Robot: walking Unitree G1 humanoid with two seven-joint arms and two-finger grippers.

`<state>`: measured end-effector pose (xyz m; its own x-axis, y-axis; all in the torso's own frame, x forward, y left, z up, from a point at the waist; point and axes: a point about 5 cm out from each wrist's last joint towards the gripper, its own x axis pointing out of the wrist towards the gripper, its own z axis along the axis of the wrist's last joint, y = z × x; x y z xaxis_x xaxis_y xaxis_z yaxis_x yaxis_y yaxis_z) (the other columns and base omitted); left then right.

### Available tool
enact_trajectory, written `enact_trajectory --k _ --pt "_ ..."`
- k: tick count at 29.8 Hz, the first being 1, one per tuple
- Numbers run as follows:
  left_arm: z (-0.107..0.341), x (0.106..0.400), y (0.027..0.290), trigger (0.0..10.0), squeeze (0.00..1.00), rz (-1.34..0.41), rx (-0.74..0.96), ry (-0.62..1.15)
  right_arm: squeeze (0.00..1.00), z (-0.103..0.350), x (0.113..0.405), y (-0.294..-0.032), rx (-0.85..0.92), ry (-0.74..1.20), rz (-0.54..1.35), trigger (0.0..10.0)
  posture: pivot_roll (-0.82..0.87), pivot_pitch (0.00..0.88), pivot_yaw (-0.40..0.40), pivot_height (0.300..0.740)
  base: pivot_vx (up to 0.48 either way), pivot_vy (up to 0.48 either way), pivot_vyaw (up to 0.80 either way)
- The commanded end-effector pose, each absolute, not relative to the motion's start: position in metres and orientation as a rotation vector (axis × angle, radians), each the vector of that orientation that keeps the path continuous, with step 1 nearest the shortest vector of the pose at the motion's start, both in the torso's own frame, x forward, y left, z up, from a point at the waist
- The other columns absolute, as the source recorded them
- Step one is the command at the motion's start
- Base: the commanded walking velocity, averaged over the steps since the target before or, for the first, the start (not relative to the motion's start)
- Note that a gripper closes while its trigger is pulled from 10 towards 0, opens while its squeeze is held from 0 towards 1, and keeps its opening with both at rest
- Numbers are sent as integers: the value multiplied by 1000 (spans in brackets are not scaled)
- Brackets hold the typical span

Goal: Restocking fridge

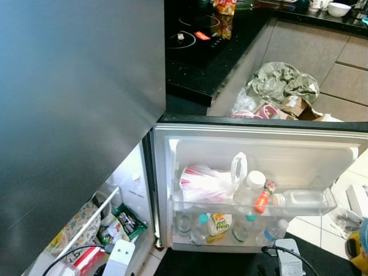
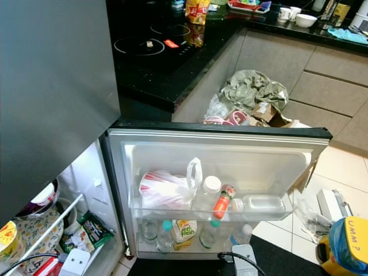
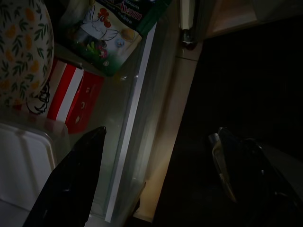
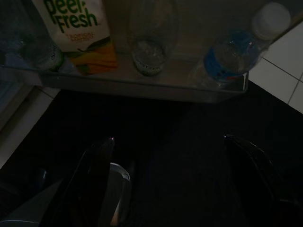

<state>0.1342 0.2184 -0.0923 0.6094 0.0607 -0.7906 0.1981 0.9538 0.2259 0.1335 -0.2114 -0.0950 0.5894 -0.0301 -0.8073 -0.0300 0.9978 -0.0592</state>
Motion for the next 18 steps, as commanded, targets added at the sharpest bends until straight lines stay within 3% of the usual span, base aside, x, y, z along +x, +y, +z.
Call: enact_trajectory --k 1,18 --pt "-95 131 216 10000 0 -83 290 933 0 -95 133 -212 -61 934 -8 10000 -40 0 -78 740 0 0 0" --pt "-96 128 215 10000 0 -90 287 948 0 -97 130 -208 -44 943 0 10000 -38 0 -76 740 0 0 0"
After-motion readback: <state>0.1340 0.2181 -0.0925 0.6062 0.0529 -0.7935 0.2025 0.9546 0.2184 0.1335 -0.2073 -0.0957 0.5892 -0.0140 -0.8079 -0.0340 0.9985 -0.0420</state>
